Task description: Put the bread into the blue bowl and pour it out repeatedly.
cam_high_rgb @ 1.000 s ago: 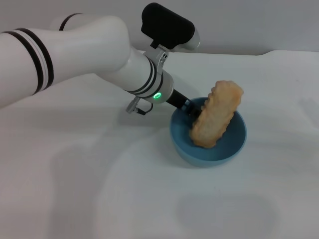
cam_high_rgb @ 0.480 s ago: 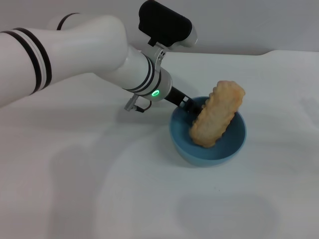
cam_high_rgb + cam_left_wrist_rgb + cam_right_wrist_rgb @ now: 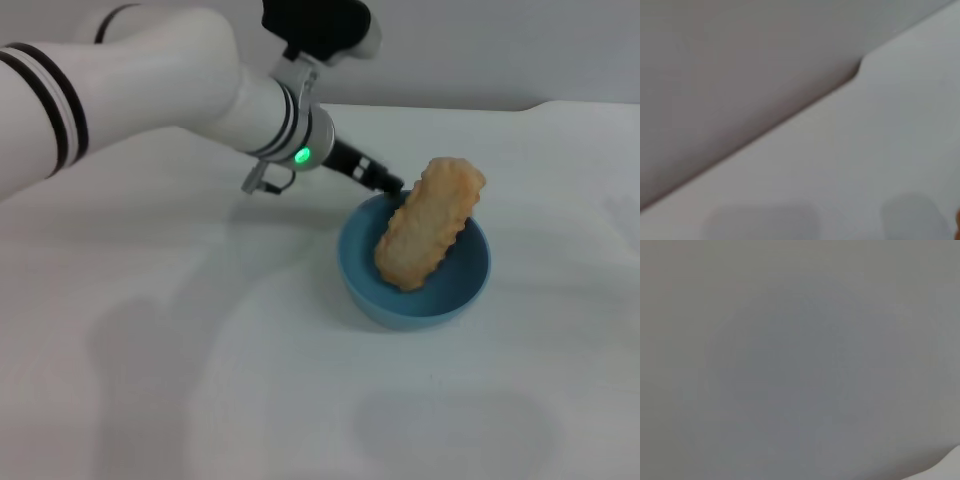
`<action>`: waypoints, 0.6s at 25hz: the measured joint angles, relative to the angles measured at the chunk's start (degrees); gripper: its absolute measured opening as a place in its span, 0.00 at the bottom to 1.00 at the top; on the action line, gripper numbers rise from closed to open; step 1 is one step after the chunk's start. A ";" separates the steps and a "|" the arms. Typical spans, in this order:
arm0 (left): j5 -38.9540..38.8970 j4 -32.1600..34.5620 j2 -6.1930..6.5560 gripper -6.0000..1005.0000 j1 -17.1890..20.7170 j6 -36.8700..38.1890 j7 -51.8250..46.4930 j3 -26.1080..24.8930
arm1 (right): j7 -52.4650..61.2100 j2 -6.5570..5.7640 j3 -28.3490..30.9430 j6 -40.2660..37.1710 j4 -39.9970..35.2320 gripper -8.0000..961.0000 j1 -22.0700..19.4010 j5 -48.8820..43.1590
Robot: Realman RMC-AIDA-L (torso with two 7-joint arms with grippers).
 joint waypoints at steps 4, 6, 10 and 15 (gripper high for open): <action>5.05 5.24 0.01 0.87 3.02 0.33 -0.01 -5.60 | -0.01 0.03 0.09 0.29 0.00 0.37 -0.14 0.00; 7.25 8.35 -0.07 0.87 5.37 -1.30 -0.02 -8.45 | -0.34 0.04 0.06 0.63 0.00 0.37 -0.09 0.00; 7.96 12.56 -0.28 0.87 10.55 -10.06 -0.04 -10.16 | -5.53 0.24 -0.01 2.72 0.41 0.37 0.34 0.00; 7.12 13.43 -0.66 0.87 16.14 -21.98 -0.30 -8.77 | -19.96 0.66 0.64 5.51 4.07 0.37 1.73 3.13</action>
